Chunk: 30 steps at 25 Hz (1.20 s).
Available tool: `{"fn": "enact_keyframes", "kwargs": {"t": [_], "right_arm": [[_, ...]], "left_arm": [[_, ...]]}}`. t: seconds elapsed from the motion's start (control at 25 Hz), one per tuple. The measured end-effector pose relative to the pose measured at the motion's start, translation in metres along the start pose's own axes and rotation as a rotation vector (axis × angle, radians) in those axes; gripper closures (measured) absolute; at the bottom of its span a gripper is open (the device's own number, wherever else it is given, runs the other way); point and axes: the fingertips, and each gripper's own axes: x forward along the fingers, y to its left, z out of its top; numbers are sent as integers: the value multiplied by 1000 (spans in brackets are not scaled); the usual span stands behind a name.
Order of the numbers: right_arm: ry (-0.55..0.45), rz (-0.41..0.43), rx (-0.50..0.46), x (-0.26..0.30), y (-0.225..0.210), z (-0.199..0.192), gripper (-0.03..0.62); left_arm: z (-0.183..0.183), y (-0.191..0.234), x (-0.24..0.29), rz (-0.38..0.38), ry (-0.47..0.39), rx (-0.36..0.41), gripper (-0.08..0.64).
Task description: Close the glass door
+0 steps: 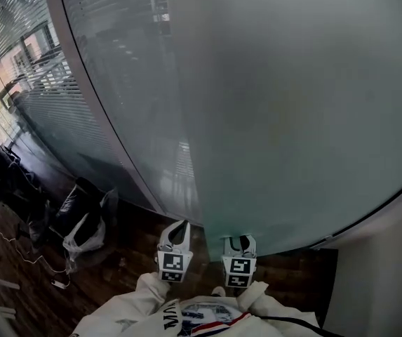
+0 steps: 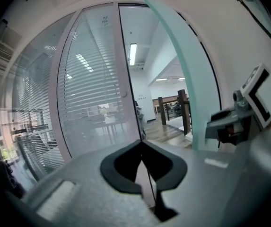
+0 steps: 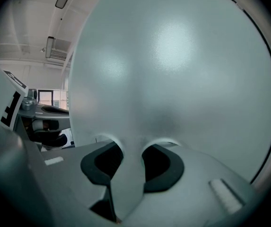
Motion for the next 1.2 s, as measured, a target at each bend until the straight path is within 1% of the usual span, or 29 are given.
{"fn": "enact_keyframes", "kwargs": {"t": [0.16, 0.28, 0.52, 0.64, 0.76, 0.84, 0.96, 1.08, 1.2], "right_arm": [[-12, 25, 1, 10, -1, 6, 472], [-34, 25, -1, 20, -5, 11, 472], [-45, -29, -16, 32, -18, 9, 472], [-52, -46, -12, 43, -18, 19, 474], [-43, -67, 2, 54, -14, 19, 474], [-39, -90, 10, 59, -17, 19, 476], [-43, -131, 20, 68, -25, 17, 477], [-48, -161, 32, 81, -30, 11, 477], [-69, -206, 40, 90, -31, 9, 477]], "left_arm": [[5, 6, 5, 30, 0, -1, 558], [7, 11, 8, 51, -9, -3, 558], [-2, 21, 14, 66, 6, -28, 558], [0, 30, 31, 57, -25, 2, 558], [-5, 39, 51, 13, -31, -13, 558], [-1, 41, 66, -29, -41, -28, 558], [9, 44, 90, -95, -84, -41, 558], [13, 48, 110, -147, -121, -35, 558], [11, 50, 125, -205, -132, -25, 558]]}}
